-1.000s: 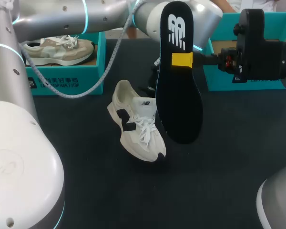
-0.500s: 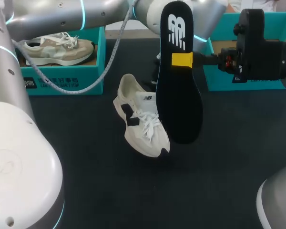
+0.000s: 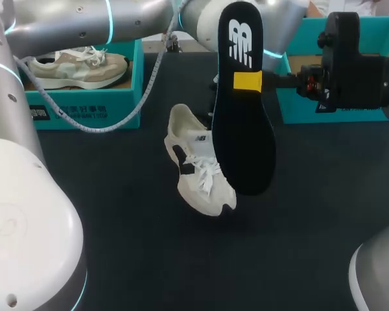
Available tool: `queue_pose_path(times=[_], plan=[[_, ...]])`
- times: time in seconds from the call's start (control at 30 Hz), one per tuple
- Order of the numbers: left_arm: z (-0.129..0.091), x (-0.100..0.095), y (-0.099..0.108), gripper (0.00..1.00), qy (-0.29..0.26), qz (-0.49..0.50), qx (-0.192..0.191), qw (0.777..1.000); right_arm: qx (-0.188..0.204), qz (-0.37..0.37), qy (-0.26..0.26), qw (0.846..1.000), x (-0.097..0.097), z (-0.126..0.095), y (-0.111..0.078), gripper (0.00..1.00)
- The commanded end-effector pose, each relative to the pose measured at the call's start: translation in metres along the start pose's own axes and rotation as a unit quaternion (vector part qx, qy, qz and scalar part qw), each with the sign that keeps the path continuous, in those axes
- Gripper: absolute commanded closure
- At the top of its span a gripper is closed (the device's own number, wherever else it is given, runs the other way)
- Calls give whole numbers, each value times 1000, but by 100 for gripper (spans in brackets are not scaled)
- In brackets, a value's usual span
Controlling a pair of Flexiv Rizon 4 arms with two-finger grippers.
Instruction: Take the shoe out of the shoebox, open the shoe tongue, remove and reinsert the insole, then place the shoe into the shoebox
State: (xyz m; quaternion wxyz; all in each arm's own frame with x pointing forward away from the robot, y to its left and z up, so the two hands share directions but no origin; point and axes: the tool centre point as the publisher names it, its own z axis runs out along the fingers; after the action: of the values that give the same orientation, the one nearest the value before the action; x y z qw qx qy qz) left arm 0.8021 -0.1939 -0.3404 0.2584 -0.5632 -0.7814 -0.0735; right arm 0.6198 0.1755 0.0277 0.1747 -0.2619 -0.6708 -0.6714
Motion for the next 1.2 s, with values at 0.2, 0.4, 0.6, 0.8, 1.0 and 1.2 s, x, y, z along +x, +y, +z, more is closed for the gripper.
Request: queue_pose_path(times=[0.2,0.4,0.6,0.8,1.0,1.2], plan=[[16,-8,-26,100,-38,55,-70,995,1,1,0,1000,-1,5,1,100],[20,-9,-38,100,-54,74,-82,992,1,1,0,1000,-1,5,1,100],[29,-16,-51,100,-46,106,-82,990,1,1,0,1000,-1,5,1,100],[42,-21,-58,100,-38,105,-72,991,1,1,0,1000,-1,5,1,100],[51,-28,-57,100,-28,100,-69,992,1,1,0,1000,-1,5,1,100],[52,-26,-56,20,-34,103,-55,993,1,1,0,1000,-1,5,1,100]])
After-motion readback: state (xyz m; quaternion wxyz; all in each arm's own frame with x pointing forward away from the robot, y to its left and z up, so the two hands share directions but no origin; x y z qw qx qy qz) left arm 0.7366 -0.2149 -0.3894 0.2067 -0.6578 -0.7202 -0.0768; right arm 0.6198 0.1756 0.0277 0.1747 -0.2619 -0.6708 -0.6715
